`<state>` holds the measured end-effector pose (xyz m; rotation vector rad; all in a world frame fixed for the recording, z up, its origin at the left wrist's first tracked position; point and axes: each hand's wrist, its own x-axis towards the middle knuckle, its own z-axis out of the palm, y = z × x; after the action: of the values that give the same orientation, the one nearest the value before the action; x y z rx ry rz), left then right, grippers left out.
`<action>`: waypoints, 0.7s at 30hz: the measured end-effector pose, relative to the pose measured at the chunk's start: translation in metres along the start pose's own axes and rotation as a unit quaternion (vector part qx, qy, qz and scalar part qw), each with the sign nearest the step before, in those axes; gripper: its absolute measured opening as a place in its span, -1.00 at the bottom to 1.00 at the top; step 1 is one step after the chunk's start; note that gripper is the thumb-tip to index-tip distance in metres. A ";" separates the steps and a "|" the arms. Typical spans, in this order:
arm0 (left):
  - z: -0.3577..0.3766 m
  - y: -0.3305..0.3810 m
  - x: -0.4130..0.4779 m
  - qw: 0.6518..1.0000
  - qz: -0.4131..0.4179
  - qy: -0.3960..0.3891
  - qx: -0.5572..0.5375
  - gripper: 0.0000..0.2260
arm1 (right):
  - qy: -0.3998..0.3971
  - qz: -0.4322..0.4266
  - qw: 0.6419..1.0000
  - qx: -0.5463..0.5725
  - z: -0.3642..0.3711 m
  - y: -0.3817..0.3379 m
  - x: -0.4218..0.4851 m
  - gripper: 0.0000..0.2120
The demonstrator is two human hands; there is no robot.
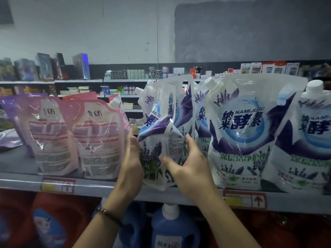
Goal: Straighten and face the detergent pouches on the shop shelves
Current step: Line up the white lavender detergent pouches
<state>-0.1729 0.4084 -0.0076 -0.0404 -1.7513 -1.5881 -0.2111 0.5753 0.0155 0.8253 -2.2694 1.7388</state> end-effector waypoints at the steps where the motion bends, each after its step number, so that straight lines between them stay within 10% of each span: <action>1: 0.000 -0.002 0.003 1.000 0.000 -0.008 0.000 -0.32 | 0.003 -0.002 1.000 0.000 0.003 -0.001 0.000 0.00; 21: 0.008 -0.013 0.021 0.991 0.033 -0.048 -0.120 -0.29 | 0.050 -0.020 0.997 0.062 0.039 -0.015 -0.003 -0.42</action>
<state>-0.1983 0.4028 -0.0072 -0.2930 -1.6023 -1.7652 -0.1928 0.5379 0.0151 0.7813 -2.0857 1.8753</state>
